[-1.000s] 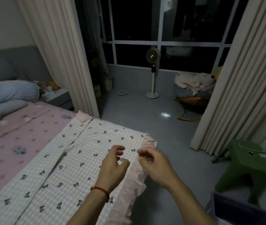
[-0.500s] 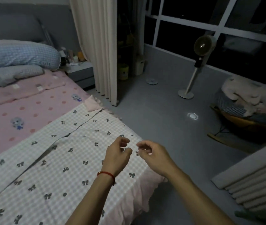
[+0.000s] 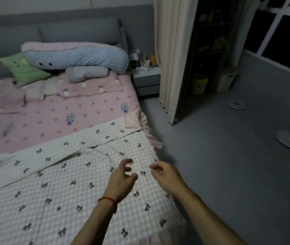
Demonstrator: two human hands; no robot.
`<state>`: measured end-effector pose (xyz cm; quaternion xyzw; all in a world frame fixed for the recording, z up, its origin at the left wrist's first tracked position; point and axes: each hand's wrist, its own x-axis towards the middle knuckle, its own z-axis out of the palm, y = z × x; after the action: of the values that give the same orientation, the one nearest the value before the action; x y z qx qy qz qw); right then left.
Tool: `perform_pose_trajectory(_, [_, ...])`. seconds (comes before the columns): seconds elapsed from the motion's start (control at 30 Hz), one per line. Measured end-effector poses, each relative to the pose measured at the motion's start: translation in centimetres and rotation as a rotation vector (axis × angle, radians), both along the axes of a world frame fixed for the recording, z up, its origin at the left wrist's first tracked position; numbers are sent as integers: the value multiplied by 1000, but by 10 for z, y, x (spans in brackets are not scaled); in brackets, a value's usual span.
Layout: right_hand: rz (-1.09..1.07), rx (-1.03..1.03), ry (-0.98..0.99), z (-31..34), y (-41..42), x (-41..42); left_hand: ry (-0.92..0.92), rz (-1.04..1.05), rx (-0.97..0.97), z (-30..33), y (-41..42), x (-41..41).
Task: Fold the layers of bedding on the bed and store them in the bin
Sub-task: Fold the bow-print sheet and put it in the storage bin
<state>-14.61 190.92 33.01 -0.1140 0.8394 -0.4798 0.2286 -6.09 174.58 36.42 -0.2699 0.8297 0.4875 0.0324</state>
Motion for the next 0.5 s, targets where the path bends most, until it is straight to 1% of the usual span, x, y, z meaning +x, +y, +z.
perform_pose_trajectory(0.1, [136,17,-4,11,-2,-52,53,94,-53,12,7,-22])
perform_pose_trajectory(0.23, [228,30,20,11,-23,-101,55,206,-99,9,-13,-49])
perform_pose_trajectory(0.33, [270,59,20,-8,-45,-134,36,277,-57,-8,-31,-77])
perform_pose_trajectory(0.4, [269,72,4,-19,-55,-147,16,287,-52,-19,-41,-95])
perform_pose_trajectory(0.5, [332,136,14,-44,-76,-183,-33,288,-67,-37,-59,-134])
